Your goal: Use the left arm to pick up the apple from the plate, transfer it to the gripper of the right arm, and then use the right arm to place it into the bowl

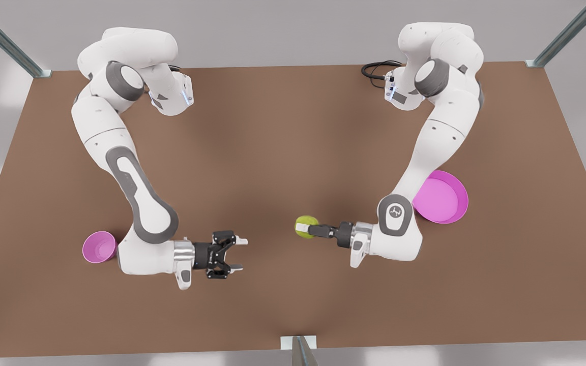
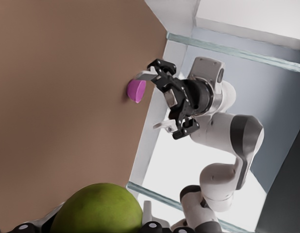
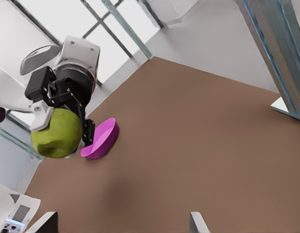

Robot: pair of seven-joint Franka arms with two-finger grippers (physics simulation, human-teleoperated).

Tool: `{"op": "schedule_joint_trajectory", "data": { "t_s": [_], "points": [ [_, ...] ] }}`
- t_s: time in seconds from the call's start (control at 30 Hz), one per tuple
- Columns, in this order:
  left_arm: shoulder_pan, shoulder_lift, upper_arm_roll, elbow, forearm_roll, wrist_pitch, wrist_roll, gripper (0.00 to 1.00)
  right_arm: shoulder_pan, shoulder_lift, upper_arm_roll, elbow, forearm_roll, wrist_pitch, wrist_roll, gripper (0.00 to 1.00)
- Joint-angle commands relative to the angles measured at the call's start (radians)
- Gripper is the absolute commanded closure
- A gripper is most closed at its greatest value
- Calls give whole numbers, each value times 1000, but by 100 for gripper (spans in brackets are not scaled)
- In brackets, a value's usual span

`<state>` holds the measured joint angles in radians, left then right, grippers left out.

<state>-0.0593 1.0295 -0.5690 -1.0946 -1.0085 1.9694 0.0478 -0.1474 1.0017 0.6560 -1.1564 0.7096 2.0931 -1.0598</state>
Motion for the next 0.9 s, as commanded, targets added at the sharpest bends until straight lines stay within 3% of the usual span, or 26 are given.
{"op": "schedule_joint_trajectory", "data": {
  "t_s": [0.0,0.23,0.87],
  "points": [
    [-8,4,-2,1,-79,57,92,33,-20,14,46,-14,14,35,-618,0],
    [-36,30,-6,36,-145,166,161,33,-18,51,135,-14,34,28,-634,0],
    [-50,29,-14,32,-185,186,155,32,71,81,177,6,134,194,-621,0]
  ]
}}
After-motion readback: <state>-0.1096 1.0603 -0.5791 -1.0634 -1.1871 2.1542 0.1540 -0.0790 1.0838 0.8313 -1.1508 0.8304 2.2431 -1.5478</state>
